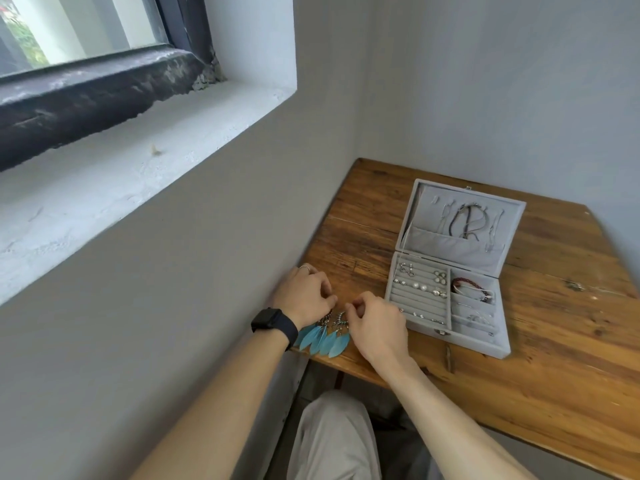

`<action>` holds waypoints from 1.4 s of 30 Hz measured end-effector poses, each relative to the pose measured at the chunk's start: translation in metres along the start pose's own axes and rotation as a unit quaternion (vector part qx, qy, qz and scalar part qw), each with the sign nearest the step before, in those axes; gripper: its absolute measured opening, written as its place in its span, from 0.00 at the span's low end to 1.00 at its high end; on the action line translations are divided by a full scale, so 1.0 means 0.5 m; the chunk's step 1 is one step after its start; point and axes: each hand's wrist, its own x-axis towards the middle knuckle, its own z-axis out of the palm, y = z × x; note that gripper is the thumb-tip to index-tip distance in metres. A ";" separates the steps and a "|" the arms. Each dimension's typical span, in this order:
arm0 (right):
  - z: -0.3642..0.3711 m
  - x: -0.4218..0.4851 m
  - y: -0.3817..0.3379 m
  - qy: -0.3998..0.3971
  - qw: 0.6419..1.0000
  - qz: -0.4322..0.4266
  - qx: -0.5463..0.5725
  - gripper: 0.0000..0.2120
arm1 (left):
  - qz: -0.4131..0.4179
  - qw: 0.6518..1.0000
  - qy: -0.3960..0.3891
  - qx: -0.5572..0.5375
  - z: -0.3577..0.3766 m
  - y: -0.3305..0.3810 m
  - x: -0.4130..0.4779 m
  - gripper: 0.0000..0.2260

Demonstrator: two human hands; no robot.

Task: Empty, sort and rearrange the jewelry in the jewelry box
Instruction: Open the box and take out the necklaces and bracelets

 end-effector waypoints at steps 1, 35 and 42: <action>-0.001 0.000 -0.002 0.002 1.000 0.002 -0.004 0.11 | -0.001 1.000 0.006 0.004 0.001 0.002 -0.001 0.08; 0.017 -0.070 0.016 0.000 0.999 -0.039 0.003 0.17 | 0.042 0.996 0.050 0.053 0.031 -0.022 -0.116 0.17; -0.003 -0.074 0.029 -0.014 0.994 -0.052 0.091 0.18 | 0.030 0.998 0.033 0.033 0.012 -0.007 -0.117 0.16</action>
